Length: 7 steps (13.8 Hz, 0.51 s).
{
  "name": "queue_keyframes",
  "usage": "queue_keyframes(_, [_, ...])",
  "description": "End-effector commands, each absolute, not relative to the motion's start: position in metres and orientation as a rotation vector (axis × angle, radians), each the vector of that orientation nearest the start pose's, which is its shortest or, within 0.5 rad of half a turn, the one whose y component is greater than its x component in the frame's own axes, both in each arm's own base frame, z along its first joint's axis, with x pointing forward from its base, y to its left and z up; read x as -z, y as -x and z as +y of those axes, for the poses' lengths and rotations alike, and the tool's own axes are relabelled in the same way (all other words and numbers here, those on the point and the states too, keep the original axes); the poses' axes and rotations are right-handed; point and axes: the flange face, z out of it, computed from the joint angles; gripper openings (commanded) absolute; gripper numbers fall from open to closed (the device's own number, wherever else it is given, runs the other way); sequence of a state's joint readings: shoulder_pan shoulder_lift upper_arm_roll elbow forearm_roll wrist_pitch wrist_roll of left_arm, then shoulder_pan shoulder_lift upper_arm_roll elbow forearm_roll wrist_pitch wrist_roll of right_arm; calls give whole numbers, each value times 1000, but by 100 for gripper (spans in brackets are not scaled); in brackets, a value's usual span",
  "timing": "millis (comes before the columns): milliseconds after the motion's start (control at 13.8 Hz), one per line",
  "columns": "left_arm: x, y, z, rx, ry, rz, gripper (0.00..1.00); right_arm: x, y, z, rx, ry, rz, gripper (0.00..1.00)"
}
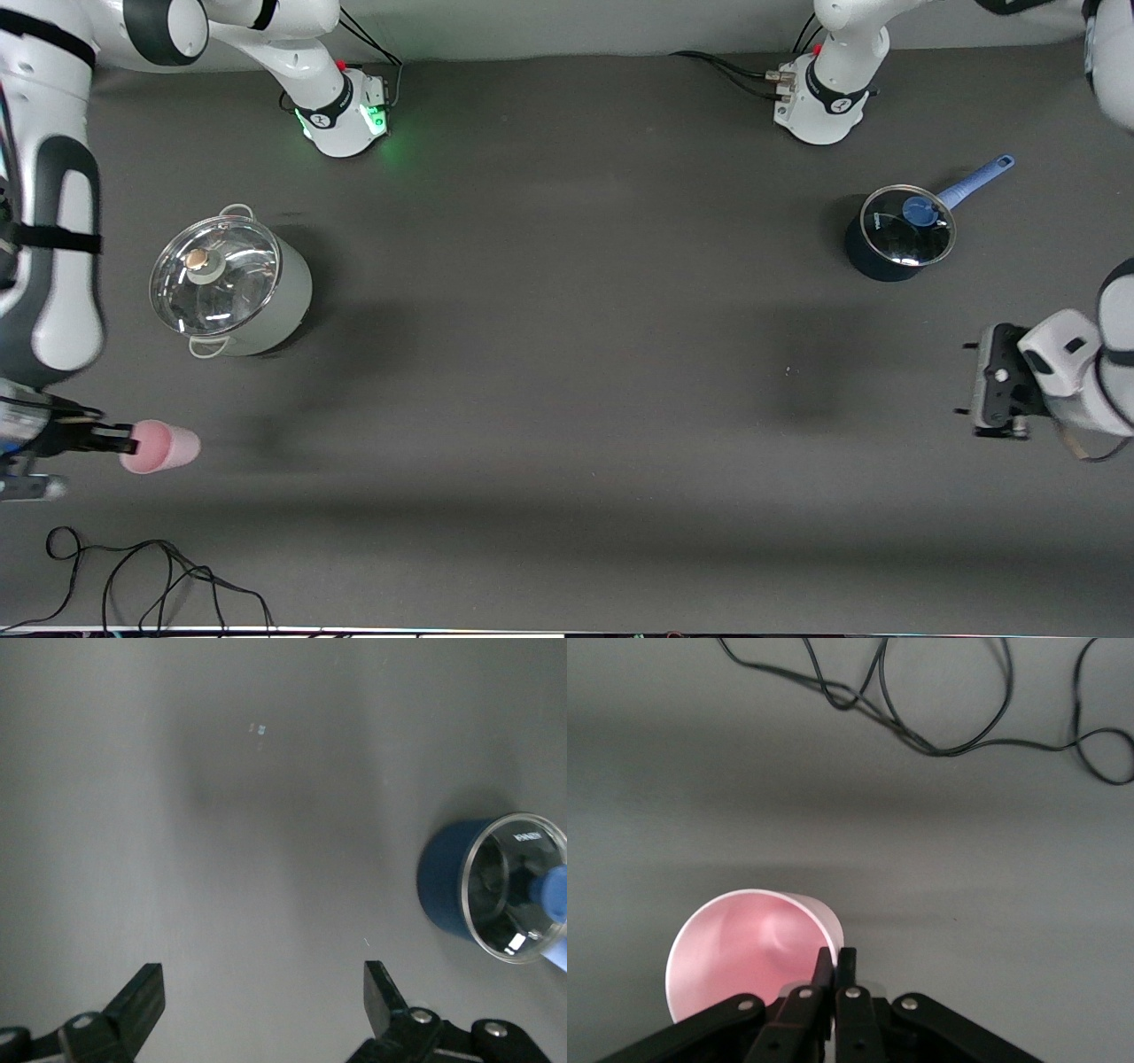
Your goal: Transfer pink cup from left to right arm
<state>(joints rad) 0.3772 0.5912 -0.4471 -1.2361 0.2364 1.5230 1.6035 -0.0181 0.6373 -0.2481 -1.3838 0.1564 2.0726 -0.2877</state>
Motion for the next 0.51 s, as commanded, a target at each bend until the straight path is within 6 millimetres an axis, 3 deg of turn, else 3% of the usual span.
queue_keyframes(0, [-473, -666, 50, -382, 2362, 2119, 100, -318, -716, -137, 133, 3135, -47, 0])
queue_keyframes(290, [-507, -658, 68, -360, 2617, 1658, 100, -271, -711, -129, 233, 3118, -42, 0])
queue_keyframes(435, [-514, -652, 68, -371, 2801, 1254, 100, -265, -711, -130, 258, 3124, -44, 0])
